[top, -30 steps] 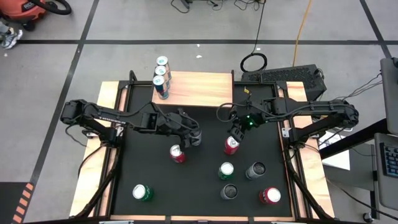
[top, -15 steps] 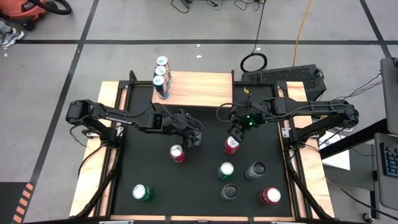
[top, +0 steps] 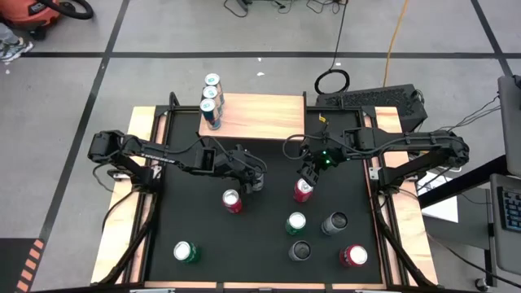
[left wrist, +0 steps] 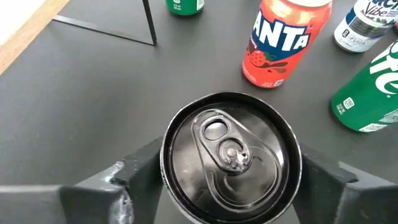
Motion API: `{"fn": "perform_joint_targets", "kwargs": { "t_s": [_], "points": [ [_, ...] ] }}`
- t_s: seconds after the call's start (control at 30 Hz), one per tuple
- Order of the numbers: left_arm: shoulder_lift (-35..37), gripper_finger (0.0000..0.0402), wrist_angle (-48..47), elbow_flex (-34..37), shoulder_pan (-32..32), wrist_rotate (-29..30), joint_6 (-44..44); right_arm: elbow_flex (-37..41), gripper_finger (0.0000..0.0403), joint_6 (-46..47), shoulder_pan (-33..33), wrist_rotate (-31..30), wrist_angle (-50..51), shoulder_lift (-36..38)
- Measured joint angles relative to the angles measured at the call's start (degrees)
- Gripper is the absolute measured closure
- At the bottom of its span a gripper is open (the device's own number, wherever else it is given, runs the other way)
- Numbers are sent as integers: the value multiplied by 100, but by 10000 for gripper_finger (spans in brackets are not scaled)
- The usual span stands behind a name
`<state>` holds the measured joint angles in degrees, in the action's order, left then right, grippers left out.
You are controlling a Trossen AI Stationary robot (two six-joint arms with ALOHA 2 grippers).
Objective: Place canned beverage on shelf
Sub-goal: Put the top white-blue soda can on the shelf
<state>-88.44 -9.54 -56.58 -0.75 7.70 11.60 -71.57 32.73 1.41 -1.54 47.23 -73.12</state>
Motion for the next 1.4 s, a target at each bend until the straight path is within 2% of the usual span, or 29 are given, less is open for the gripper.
{"fn": "perform_joint_targets", "kwargs": {
  "t_s": [0.13,0.37,0.53,0.73,0.9,1.1,1.3,1.4],
  "points": [
    [6,150,7,0,0,0,1,2,151,-8,0,-16,-210,-68],
    [151,146,-35,0,0,-21,8,7,151,-29,-2,13,-570,-237],
    [524,146,82,0,0,-20,33,7,151,-47,-4,16,-1022,-259],
    [1139,146,192,-2,0,-20,711,4,150,-545,-126,-20,-1565,-264],
    [1533,146,273,-2,0,-17,1386,4,115,-985,-337,-142,-2062,-348],
    [1779,146,293,-4,0,38,1997,-3,53,-896,-502,-169,-2373,-535],
    [1853,146,631,-4,0,48,2102,-2,37,-375,-538,19,-2618,-868],
    [1856,146,941,-3,0,1,2104,-2,37,-353,-568,-139,-2737,-1049]
  ]
}}
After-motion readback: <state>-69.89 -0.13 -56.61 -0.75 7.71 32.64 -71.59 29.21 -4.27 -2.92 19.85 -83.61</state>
